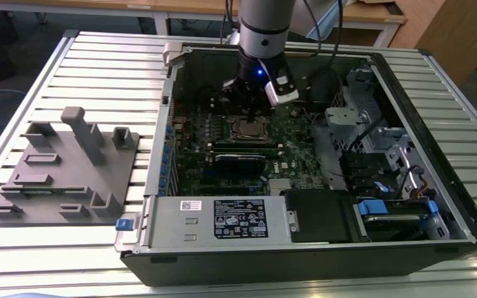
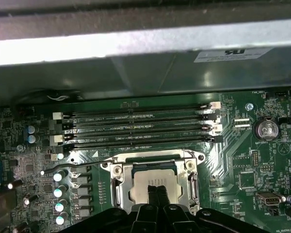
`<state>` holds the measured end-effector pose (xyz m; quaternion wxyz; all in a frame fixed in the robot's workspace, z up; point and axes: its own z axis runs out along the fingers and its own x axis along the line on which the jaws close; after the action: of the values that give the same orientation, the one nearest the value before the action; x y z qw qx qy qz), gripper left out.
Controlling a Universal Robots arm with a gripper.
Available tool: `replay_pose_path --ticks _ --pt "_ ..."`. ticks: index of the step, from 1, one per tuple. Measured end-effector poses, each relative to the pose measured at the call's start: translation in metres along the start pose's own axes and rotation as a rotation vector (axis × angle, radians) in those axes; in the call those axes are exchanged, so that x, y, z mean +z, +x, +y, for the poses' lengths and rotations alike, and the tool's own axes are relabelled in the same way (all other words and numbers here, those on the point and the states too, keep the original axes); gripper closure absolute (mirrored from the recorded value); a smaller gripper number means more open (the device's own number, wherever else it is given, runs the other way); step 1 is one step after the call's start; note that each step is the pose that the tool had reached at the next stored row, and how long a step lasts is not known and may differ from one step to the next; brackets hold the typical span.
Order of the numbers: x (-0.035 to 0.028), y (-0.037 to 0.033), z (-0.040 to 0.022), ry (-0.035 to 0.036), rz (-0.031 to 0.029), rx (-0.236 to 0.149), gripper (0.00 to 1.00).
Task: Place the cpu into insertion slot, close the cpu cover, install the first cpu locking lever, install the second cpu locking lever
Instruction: 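Close the cpu cover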
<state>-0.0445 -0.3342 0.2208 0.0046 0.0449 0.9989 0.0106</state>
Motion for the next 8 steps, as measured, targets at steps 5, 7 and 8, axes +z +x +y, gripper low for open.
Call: replay_pose_path --ticks 5,7,8 --pt "0.0011 0.0005 -0.0001 0.0001 0.0001 -0.002 0.9" --pt "0.0016 0.0009 -0.0003 -0.0008 -0.0002 -0.003 0.9" --pt "0.002 0.0013 -0.0004 -0.0013 -0.0004 -0.003 0.9"
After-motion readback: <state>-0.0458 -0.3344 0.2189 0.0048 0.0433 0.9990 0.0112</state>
